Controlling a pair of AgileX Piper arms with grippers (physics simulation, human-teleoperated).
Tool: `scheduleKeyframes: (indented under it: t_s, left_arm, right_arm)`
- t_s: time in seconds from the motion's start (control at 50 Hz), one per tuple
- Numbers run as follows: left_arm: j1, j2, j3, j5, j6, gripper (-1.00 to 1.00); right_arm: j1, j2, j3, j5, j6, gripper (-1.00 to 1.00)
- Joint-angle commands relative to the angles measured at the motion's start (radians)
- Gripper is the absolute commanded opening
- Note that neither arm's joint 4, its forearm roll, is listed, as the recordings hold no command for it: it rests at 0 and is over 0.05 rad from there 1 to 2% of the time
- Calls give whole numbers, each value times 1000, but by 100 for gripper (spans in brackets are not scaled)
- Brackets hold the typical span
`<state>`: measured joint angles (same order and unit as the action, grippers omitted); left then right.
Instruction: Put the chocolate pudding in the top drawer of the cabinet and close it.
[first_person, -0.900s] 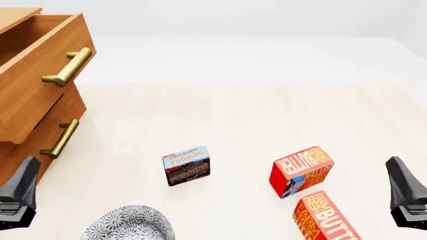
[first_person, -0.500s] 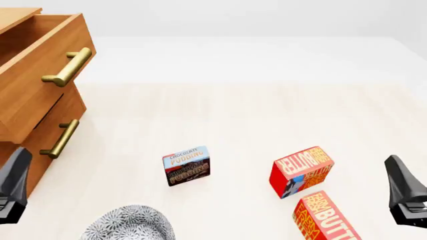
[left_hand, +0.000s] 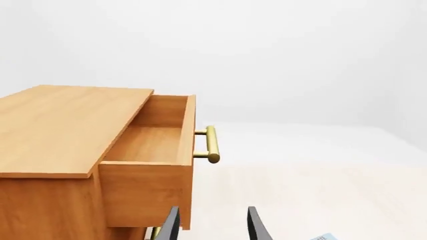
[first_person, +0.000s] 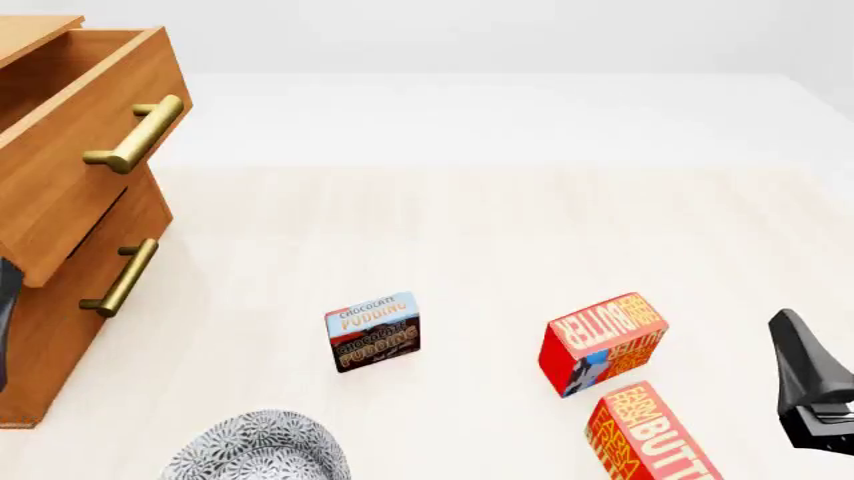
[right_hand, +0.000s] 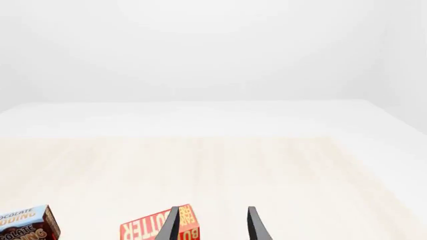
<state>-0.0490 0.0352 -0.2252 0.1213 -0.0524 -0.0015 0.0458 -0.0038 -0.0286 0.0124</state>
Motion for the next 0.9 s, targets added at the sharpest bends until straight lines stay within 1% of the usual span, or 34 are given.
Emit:
scheduleKeyframes:
  t_s: [0.02, 0.04, 0.06, 0.1, 0.12, 0.14, 0.16, 0.18, 0.2, 0.26, 0.28, 0.34, 0.36, 0.42, 0.46, 0.5, 0.56, 0.58, 0.6, 0.62, 0.64, 0.66, 0.68, 0.72, 0.74, 0.8, 0.82, 0.9]
  left_arm:
    - [30, 115, -118, 37, -19, 100]
    - [22, 115, -158, 61, 3, 100]
    - [26, 114, -179, 74, 17, 100]
    - [17, 129, -230, 101, 19, 100]
    - [30, 137, -250, 113, 46, 100]
    - [30, 137, -250, 113, 46, 100]
    - [10, 133, -292, 141, 44, 100]
    - [4, 139, -313, 156, 56, 100]
    - [4, 139, -314, 157, 56, 100]
    - [-14, 172, -363, 187, 42, 100]
    - [-17, 177, -388, 201, 66, 100]
    - [-30, 174, -443, 239, 83, 100]
    - [-31, 183, -457, 248, 63, 100]
    - [-33, 190, -479, 265, 70, 100]
    - [-25, 199, -506, 280, 79, 100]
    - [-15, 225, -542, 297, 69, 100]
    - [1, 249, -605, 325, 99, 100]
    - [1, 249, -605, 325, 99, 100]
    - [7, 258, -631, 333, 139, 100]
    - [33, 270, -641, 335, 154, 100]
    - [33, 270, -642, 335, 154, 100]
    - [19, 289, -664, 345, 122, 100]
    - [19, 292, -673, 348, 141, 100]
    - [25, 298, -680, 351, 146, 100]
    - [18, 326, -707, 369, 132, 100]
    - [8, 364, -751, 403, 113, 100]
    - [16, 378, -769, 416, 113, 100]
    - [23, 398, -805, 447, 94, 100]
  right_arm:
    - [0, -9, 1, 6, -2, 100]
    - [1, -9, 1, 6, -2, 100]
    - [0, -9, 1, 6, -2, 100]
    - [0, -9, 1, 6, -2, 100]
    - [0, -10, 1, 7, -2, 100]
    - [0, -10, 1, 7, -2, 100]
    - [0, -9, 1, 7, -2, 100]
    - [0, -9, 1, 6, -2, 100]
    - [0, -9, 1, 6, -2, 100]
    - [0, -10, 1, 7, -2, 100]
    - [0, -10, 1, 7, -2, 100]
    - [0, -9, 1, 6, -2, 100]
    - [0, -9, 1, 6, -2, 100]
    - [0, -10, 1, 7, -2, 100]
    - [0, -10, 1, 7, -2, 100]
    - [0, -9, 1, 6, -2, 100]
    - [0, -10, 1, 7, -2, 100]
    - [0, -10, 1, 7, -2, 100]
    - [0, -10, 1, 7, -2, 100]
    - [0, -9, 1, 7, -2, 100]
    - [0, -9, 1, 7, -2, 100]
    - [0, -9, 1, 6, -2, 100]
    - [0, -9, 1, 6, -2, 100]
    - [0, -10, 1, 7, -2, 100]
    - [0, -9, 1, 7, -2, 100]
    - [0, -9, 1, 6, -2, 100]
    - [0, -10, 1, 7, -2, 100]
    - [0, -9, 1, 7, -2, 100]
